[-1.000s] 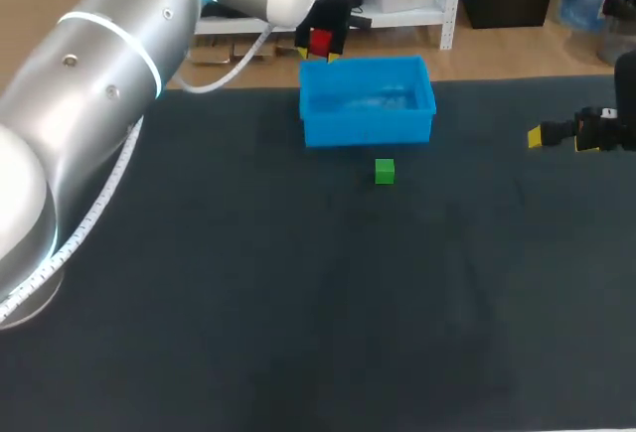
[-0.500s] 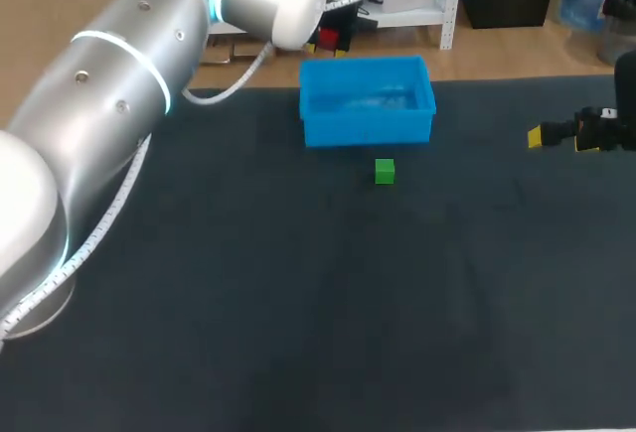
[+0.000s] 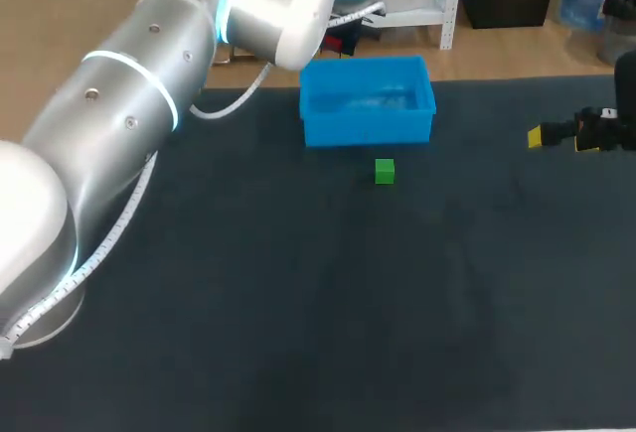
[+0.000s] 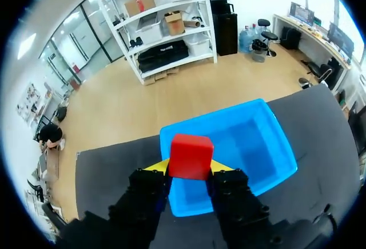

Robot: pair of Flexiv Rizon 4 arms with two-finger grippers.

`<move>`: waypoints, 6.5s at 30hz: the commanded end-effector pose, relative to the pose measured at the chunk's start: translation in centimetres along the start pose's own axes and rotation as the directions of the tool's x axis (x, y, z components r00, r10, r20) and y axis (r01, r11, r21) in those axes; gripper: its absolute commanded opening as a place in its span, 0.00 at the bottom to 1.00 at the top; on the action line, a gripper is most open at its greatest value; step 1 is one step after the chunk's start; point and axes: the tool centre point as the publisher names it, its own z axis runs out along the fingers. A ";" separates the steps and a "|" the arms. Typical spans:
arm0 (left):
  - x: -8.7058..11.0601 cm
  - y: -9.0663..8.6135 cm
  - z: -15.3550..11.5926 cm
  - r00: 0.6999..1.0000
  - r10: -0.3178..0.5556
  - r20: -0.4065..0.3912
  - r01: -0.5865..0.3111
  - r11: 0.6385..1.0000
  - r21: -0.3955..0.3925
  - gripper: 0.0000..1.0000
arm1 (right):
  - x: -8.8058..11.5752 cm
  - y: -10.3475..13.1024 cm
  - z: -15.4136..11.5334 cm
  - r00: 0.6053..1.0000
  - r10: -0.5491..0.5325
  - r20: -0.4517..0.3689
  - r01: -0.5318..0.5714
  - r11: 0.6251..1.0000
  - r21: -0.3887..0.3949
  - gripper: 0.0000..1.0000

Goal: Use the left arm to pick the red cube and place it into the blue plastic box first, then use the right arm to grasp the green cube and put it into the same blue plastic box after the first action is fully finished.

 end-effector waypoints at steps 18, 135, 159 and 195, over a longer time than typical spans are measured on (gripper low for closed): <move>-2.0 -1.3 2.4 0.834 0.014 -0.552 -0.016 1.000 0.001 1.00 | 0.0 0.0 0.0 1.000 -0.001 -0.001 0.001 1.000 -0.001 1.00; 14.3 2.7 -11.1 0.940 -0.308 -0.146 0.337 0.774 0.535 1.00 | 0.0 0.0 0.0 1.000 -0.001 -0.001 0.001 1.000 -0.001 1.00; 17.1 3.9 -12.0 0.930 -0.322 -0.174 0.365 0.769 0.526 1.00 | 0.0 0.0 0.0 1.000 -0.001 -0.001 0.001 1.000 -0.001 1.00; 17.8 4.4 -12.4 0.931 -0.318 -0.181 0.365 0.783 0.504 1.00 | 0.0 0.0 0.0 1.000 -0.001 -0.001 0.001 1.000 -0.001 1.00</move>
